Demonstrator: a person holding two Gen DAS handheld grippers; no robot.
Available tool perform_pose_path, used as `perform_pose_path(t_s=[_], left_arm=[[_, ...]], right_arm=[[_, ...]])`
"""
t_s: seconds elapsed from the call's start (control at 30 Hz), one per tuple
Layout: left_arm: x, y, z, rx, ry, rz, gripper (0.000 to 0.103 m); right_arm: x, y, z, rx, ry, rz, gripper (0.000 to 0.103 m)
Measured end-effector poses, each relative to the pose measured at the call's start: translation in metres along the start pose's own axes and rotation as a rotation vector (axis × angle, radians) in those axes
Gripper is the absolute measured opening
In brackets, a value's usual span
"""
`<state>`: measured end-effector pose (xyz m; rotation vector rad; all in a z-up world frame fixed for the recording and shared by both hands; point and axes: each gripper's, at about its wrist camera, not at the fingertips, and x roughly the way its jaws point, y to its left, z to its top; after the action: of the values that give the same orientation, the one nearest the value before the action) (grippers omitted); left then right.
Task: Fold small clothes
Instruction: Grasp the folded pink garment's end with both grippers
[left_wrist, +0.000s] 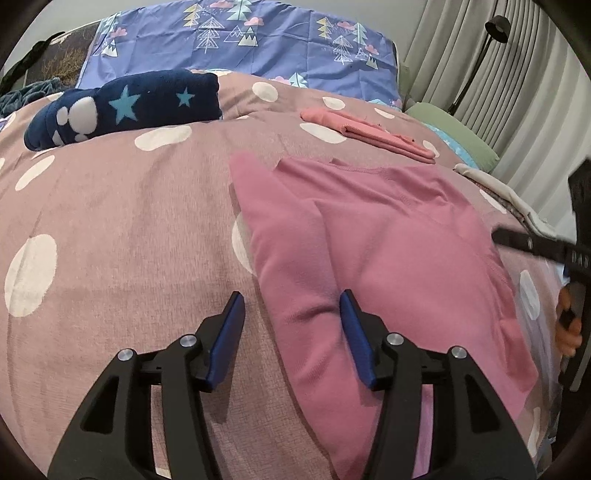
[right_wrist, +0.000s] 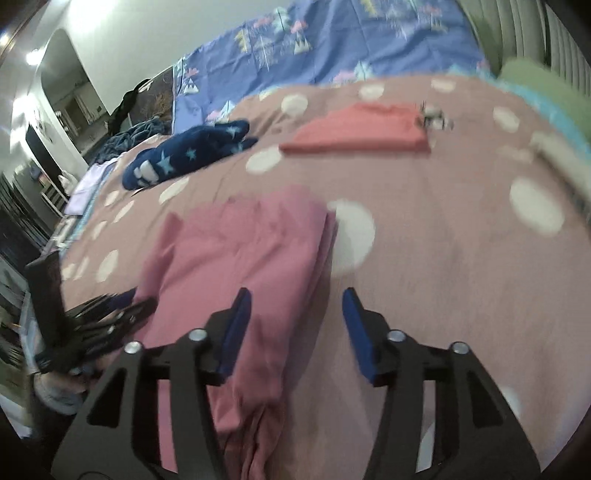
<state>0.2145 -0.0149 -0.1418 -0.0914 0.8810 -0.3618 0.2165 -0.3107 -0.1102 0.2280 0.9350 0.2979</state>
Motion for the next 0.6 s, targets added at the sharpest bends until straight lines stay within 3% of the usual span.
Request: perform_pose_path(t_s=[0.2, 0.4, 0.6], left_arm=[[-0.011, -0.003, -0.008, -0.015, 0.004, -0.018, 0.058], [-0.001, -0.002, 0.000, 0.000, 0.046, -0.086, 0.060], [0.015, 0.007, 0.014, -0.022, 0.056, -0.170, 0.061]], right_arm=[[0.015, -0.004, -0.021, 0.081, 0.102, 0.153, 0.060], [0.032, -0.002, -0.008, 0.072, 0.106, 0.191, 0.064], [0.055, -0.007, 0.009, 0.089, 0.055, 0.223, 0.056]])
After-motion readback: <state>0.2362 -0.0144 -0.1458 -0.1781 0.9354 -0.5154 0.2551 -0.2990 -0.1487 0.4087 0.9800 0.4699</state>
